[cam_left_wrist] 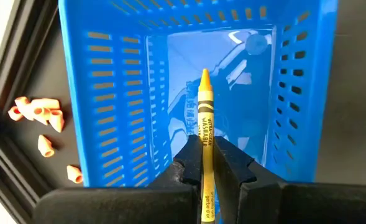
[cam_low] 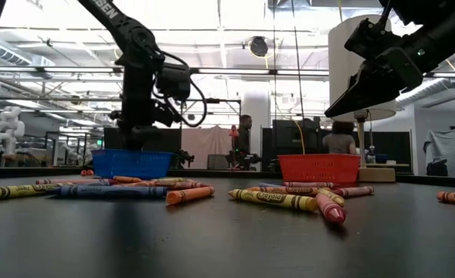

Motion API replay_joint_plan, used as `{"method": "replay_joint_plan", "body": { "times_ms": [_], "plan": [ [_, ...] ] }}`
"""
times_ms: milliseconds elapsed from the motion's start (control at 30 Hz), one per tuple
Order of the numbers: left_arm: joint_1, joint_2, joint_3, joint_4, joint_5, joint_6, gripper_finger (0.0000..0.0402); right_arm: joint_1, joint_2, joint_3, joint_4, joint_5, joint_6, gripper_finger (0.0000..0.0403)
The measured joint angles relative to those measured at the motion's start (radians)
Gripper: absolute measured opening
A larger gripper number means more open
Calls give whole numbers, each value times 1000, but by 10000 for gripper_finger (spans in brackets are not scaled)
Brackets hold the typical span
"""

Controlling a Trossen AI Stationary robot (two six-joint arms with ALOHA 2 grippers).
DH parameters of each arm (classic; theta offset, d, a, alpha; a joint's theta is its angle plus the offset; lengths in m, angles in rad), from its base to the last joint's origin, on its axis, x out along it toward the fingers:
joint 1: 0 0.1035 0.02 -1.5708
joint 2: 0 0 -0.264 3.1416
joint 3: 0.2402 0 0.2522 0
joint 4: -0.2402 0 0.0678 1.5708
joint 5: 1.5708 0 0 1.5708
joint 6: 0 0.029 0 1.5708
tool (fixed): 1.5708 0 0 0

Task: Sort crayons
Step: Put the yellow crayon into the blue bin

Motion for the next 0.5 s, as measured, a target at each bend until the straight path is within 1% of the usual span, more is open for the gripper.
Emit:
{"method": "replay_joint_plan", "body": {
  "times_ms": [267,367,500],
  "plan": [
    [0,0,-16,54,-22,-26,21,0,0,0,0,0,5,167],
    [0,0,-16,68,-22,-32,34,0,11,0,0,0,14,167],
    [0,0,-16,70,-22,-51,64,0,54,0,0,-1,30,167]
  ]
}}
